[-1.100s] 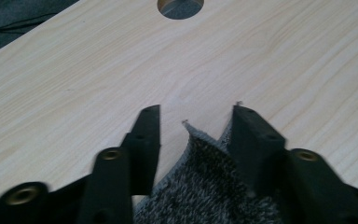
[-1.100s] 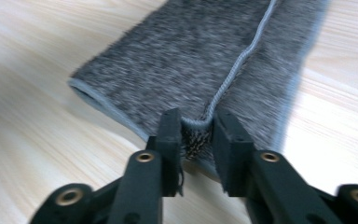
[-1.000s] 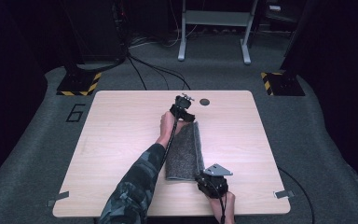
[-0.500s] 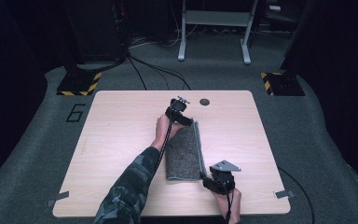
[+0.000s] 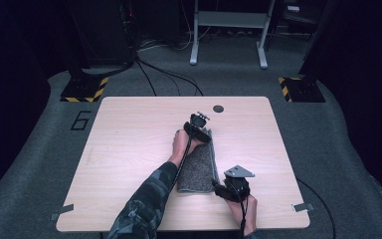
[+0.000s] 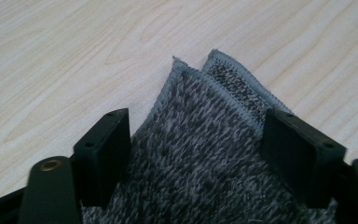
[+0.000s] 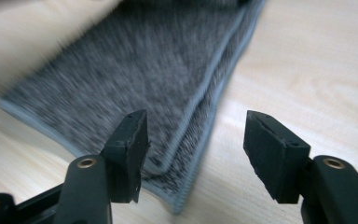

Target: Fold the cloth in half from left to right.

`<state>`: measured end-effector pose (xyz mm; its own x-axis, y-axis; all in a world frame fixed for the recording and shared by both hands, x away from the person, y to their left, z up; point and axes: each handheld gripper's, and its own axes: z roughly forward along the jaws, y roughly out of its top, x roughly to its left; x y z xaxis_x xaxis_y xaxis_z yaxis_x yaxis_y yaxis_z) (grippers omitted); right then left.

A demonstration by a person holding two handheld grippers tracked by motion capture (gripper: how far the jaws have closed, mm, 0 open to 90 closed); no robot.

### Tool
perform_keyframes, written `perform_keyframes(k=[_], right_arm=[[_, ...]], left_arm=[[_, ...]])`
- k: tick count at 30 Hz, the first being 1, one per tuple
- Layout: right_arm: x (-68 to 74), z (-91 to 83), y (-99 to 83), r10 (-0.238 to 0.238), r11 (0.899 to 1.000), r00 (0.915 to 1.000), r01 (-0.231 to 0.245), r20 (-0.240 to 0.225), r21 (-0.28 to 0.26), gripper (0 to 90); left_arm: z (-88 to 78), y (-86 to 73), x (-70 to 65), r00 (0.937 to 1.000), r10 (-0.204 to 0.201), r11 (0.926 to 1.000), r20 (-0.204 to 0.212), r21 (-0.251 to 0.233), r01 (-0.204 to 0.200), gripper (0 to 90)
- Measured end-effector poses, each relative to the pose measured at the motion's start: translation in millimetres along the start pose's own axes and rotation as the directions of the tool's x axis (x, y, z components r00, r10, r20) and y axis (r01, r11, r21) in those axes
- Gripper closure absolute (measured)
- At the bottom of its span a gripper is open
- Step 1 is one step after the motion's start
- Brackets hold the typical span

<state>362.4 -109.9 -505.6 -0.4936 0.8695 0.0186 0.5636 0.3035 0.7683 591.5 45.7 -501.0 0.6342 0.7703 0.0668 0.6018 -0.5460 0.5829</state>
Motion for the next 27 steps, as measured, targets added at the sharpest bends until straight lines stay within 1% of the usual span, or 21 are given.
perform_keyframes(k=[2,3,4,5,6,7,8,9,10,13,14,15,16,18,19,20,21,22,24,25,27], right_arm=[[-1.7,10.2,-1.7,-0.010,0.997,0.9999,0.009,0.011,0.077,37.8],[-2.3,12.5,-2.9,-0.009,0.996,0.9998,0.008,0.015,0.087,37.4],[-4.2,13.8,-5.4,-0.009,0.996,0.9999,0.008,0.012,0.086,37.3],[-6.1,12.8,-6.8,-0.013,0.997,0.9999,0.012,0.010,0.083,37.3],[-4.5,11.8,-6.9,0.012,0.996,0.9998,-0.014,0.016,0.088,37.2],[-5.9,11.6,-7.7,-0.003,0.997,0.9998,0.002,0.017,0.079,36.9],[-5.8,11.1,-8.1,0.004,0.997,0.9999,-0.005,0.015,0.081,36.7],[-4.8,10.8,-8.5,0.029,0.996,0.9993,-0.031,0.023,0.081,36.6],[-6.3,10.9,-9.6,0.012,0.997,0.9998,-0.013,0.017,0.077,36.6],[-3.2,10.0,-11.1,0.019,0.997,0.9997,-0.020,0.018,0.071,36.2],[-1.5,9.6,-11.6,0.028,0.997,0.9995,-0.029,0.016,0.071,36.0],[-1.3,9.2,-12.6,0.017,0.997,0.9998,-0.018,0.014,0.072,35.5],[-0.1,8.9,-13.3,0.018,0.997,0.9998,-0.019,0.013,0.069,35.4],[0.2,7.8,-14.4,0.001,0.998,1.0000,-0.002,0.006,0.070,34.9],[0.8,7.4,-15.0,-0.001,0.998,1.0000,0.001,0.005,0.069,34.6],[2.1,7.0,-15.2,0.011,0.997,0.9999,-0.011,0.003,0.071,34.5],[1.8,6.6,-15.7,0.005,0.998,1.0000,-0.005,-0.001,0.070,34.0],[0.7,6.1,-16.1,-0.007,0.997,1.0000,0.007,0.001,0.072,33.4],[1.3,5.7,-16.7,0.007,0.997,1.0000,-0.007,-0.003,0.071,32.6],[1.1,5.5,-17.0,0.000,0.998,1.0000,0.000,-0.005,0.069,32.2],[0.9,4.3,-18.0,-0.019,0.997,0.9997,0.020,-0.014,0.076,30.2]], left_arm=[[-7.7,-1.5,4.3,0.9999,-0.011,0.9996,0.008,-0.026,0.011,18.2],[-15.8,-3.9,9.2,0.9996,-0.021,0.9985,0.018,-0.050,0.022,17.8],[-21.8,-6.8,12.9,0.9991,-0.036,0.9964,0.021,-0.076,0.038,17.3],[-28.2,-10.3,17.1,0.9988,-0.041,0.9955,0.027,-0.084,0.043,17.1],[-34.3,-14.7,21.1,0.9983,-0.051,0.9942,0.028,-0.094,0.053,16.9],[-39.8,-20.0,25.8,0.9978,-0.059,0.9929,0.030,-0.102,0.062,16.9],[-45.3,-26.3,30.7,0.9973,-0.066,0.9921,0.034,-0.104,0.069,16.7],[-50.0,-33.3,34.5,0.9968,-0.073,0.9914,0.032,-0.107,0.076,16.6],[-54.9,-40.9,37.8,0.9970,-0.070,0.9922,0.031,-0.101,0.073,16.4],[-69.1,-68.5,41.3,0.9962,-0.072,0.9926,0.049,-0.095,0.076,15.8],[-73.5,-78.6,39.3,0.9959,-0.069,0.9926,0.058,-0.096,0.075,15.9],[-77.8,-89.3,35.5,0.9962,-0.062,0.9933,0.061,-0.094,0.067,15.7],[-82.4,-99.9,31.3,0.9955,-0.054,0.9940,0.077,-0.090,0.061,15.7],[-92.9,-120.8,20.3,0.9944,-0.029,0.9954,0.102,-0.088,0.038,15.7],[-96.7,-130.2,14.1,0.9944,-0.010,0.9959,0.105,-0.089,0.019,15.7],[-99.6,-139.2,7.9,0.9947,0.005,0.9966,0.102,-0.083,0.004,15.9],[-102.2,-147.7,2.7,0.9937,0.014,0.9966,0.112,-0.082,-0.005,15.8],[-104.9,-155.6,-3.1,0.9931,0.017,0.9972,0.116,-0.075,-0.009,15.9],[-109.1,-168.9,-12.5,0.9918,0.036,0.9969,0.123,-0.074,-0.027,16.1],[-110.4,-173.8,-16.4,0.9916,0.050,0.9970,0.119,-0.064,-0.043,16.2],[-114.4,-182.4,-21.5,0.9924,0.054,0.9956,0.111,-0.083,-0.045,16.2]])
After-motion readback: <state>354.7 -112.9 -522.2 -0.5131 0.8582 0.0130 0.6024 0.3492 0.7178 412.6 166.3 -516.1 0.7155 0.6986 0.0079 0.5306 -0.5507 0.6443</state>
